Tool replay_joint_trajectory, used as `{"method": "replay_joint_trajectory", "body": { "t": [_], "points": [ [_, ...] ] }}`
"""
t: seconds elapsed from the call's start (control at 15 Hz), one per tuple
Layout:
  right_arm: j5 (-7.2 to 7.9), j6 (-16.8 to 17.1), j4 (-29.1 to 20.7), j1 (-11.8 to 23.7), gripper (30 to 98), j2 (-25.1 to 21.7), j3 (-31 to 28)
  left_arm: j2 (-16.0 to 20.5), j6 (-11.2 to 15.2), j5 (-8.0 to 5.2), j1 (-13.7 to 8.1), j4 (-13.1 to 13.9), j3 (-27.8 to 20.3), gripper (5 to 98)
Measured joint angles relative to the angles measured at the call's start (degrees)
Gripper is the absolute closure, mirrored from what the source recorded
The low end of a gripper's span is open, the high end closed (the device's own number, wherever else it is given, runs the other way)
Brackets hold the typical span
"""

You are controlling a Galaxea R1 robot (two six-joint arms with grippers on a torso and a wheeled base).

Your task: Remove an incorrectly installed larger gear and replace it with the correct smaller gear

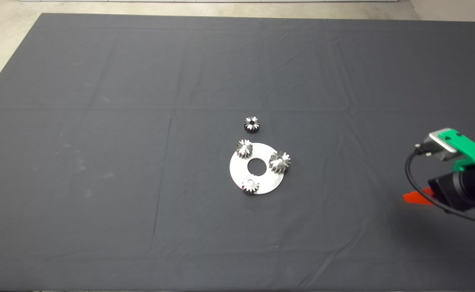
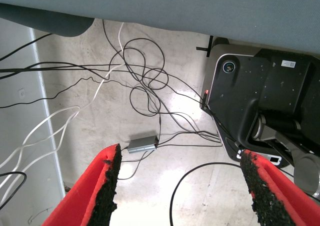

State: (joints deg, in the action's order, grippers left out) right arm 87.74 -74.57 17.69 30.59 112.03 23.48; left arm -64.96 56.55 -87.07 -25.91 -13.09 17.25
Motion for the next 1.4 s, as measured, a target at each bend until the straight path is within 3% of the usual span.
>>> {"method": "replay_joint_trajectory", "body": {
  "t": [0.27,0.47,0.73,0.93,1.2,1.4],
  "points": [
    [0.16,-4.07,-2.58,1.87,55.2,13.47,3.63,-0.28,0.0,0.02,0.0,-0.11,0.0,43.9],
    [-0.61,-5.22,-2.97,2.11,50.2,23.5,12.1,-0.27,0.0,-0.01,0.0,-0.18,0.0,43.9],
    [0.2,-5.89,-3.13,1.36,44.4,26.18,24.72,-0.28,0.2,0.0,0.0,-0.21,-0.05,43.9],
    [0.16,-5.89,-3.17,-1.71,40.5,30.69,33.26,-0.28,1.0,-0.01,0.0,-0.22,-0.2,43.9],
    [0.13,-5.94,-3.39,-4.95,39.8,37.7,38.76,-0.27,1.24,0.0,0.0,-0.21,-0.22,43.9],
    [-0.06,-6.05,-3.44,-5.71,35.1,42.42,42.32,-0.27,1.29,-0.01,0.0,-0.21,-0.24,43.9]
  ]
}}
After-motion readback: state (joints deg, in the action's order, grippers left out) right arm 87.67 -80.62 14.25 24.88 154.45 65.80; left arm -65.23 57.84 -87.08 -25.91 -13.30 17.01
